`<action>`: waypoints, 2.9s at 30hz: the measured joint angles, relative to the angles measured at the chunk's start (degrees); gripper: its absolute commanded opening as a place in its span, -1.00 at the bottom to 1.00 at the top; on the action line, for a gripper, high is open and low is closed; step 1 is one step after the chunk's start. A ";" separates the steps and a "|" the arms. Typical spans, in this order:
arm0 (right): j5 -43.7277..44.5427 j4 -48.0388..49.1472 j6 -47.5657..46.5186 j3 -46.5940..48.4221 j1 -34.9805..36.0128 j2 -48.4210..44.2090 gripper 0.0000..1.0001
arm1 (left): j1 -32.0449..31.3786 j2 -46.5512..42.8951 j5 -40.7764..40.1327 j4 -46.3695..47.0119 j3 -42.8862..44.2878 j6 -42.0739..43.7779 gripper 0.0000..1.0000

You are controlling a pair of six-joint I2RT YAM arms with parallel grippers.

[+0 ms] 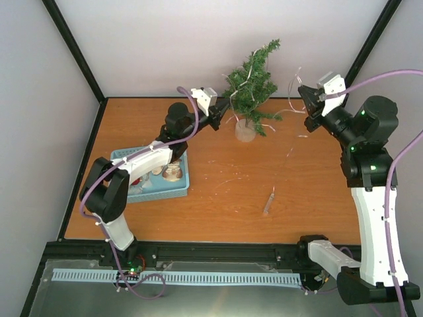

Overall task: Decorate the small christmas tree
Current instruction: Wrap the decoration item around the Christmas tree.

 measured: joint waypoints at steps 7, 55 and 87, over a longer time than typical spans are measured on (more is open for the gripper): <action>1.90 2.45 -3.43 1.84 0.00 3.76 -0.95 | 4.83 2.82 1.95 -2.93 5.11 -8.24 -0.99; 6.73 25.73 -38.82 51.49 -0.02 56.89 -0.95 | 12.24 17.05 9.77 -5.68 16.26 -19.45 -0.98; 4.81 13.86 -29.64 57.05 -1.62 66.55 -0.94 | 13.14 10.27 17.84 -24.06 24.13 15.34 -0.12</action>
